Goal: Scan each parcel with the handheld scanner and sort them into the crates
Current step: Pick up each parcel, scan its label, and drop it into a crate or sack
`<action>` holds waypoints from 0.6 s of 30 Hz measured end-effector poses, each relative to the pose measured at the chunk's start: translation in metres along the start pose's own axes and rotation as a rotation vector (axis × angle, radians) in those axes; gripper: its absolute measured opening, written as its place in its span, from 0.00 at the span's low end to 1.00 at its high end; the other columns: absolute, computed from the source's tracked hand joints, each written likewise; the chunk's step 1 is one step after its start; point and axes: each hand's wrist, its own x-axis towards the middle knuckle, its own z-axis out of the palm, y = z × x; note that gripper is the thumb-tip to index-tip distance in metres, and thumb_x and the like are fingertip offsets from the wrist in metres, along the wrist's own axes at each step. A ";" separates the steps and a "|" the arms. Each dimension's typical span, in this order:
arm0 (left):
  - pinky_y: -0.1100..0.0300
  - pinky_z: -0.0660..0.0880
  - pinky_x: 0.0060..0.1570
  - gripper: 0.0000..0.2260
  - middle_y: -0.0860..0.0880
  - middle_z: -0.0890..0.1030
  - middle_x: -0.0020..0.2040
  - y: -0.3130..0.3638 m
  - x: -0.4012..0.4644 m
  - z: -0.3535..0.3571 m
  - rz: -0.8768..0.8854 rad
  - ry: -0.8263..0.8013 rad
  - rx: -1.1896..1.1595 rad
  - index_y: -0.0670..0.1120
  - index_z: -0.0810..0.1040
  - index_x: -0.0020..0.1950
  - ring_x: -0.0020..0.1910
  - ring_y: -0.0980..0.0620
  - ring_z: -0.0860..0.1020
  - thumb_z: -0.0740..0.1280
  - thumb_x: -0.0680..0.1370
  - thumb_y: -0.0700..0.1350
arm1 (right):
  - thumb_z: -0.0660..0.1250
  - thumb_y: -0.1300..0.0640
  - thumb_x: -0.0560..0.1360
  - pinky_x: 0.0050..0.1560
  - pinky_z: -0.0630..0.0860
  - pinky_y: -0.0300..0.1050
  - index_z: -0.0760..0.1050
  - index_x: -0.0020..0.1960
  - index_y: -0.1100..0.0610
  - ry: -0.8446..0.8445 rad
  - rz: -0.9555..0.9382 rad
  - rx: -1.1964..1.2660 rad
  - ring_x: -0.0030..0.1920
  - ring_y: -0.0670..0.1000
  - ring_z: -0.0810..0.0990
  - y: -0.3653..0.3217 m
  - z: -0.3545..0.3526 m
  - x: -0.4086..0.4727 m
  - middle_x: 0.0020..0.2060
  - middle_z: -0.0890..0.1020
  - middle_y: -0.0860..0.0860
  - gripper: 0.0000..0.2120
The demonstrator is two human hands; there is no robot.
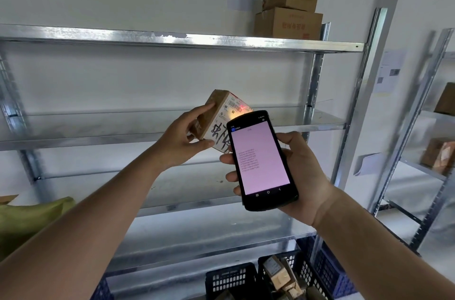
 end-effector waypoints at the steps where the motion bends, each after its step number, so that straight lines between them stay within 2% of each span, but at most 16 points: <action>1: 0.46 0.79 0.69 0.39 0.54 0.73 0.74 0.000 0.001 0.000 0.001 -0.002 0.000 0.68 0.66 0.79 0.75 0.48 0.72 0.78 0.77 0.39 | 0.52 0.39 0.83 0.48 0.84 0.55 0.81 0.70 0.59 -0.012 0.008 0.006 0.50 0.65 0.86 0.000 0.000 0.000 0.64 0.83 0.67 0.32; 5: 0.48 0.79 0.69 0.40 0.54 0.70 0.77 -0.003 0.003 0.001 0.003 0.000 0.011 0.69 0.65 0.79 0.76 0.48 0.71 0.78 0.77 0.39 | 0.52 0.38 0.83 0.47 0.85 0.55 0.81 0.69 0.59 -0.052 0.031 0.025 0.51 0.66 0.86 0.000 0.001 0.000 0.65 0.82 0.67 0.32; 10: 0.66 0.79 0.61 0.40 0.56 0.71 0.76 -0.002 0.002 0.004 0.008 0.034 0.005 0.70 0.66 0.78 0.74 0.51 0.72 0.78 0.76 0.38 | 0.51 0.37 0.84 0.48 0.85 0.55 0.80 0.71 0.59 -0.082 0.057 0.054 0.52 0.65 0.86 0.001 -0.001 -0.002 0.66 0.81 0.67 0.33; 14: 0.70 0.78 0.58 0.40 0.58 0.73 0.73 -0.001 -0.001 0.006 -0.015 0.066 -0.030 0.68 0.67 0.78 0.73 0.52 0.73 0.78 0.76 0.38 | 0.51 0.38 0.84 0.49 0.84 0.56 0.75 0.76 0.60 -0.118 0.073 0.058 0.53 0.65 0.86 0.000 -0.004 -0.003 0.69 0.80 0.68 0.34; 16: 0.67 0.80 0.59 0.39 0.61 0.74 0.70 0.000 -0.002 0.006 -0.031 0.095 -0.054 0.68 0.67 0.77 0.73 0.51 0.73 0.78 0.76 0.37 | 0.51 0.39 0.84 0.49 0.83 0.55 0.75 0.76 0.61 -0.117 0.078 0.049 0.52 0.65 0.85 0.000 -0.006 -0.004 0.68 0.80 0.68 0.33; 18: 0.55 0.81 0.65 0.39 0.59 0.75 0.71 0.002 -0.002 0.005 -0.036 0.134 -0.100 0.66 0.68 0.77 0.73 0.50 0.74 0.78 0.76 0.36 | 0.51 0.40 0.83 0.48 0.83 0.55 0.75 0.75 0.62 -0.100 0.087 0.035 0.51 0.66 0.85 0.000 -0.008 -0.005 0.67 0.80 0.69 0.33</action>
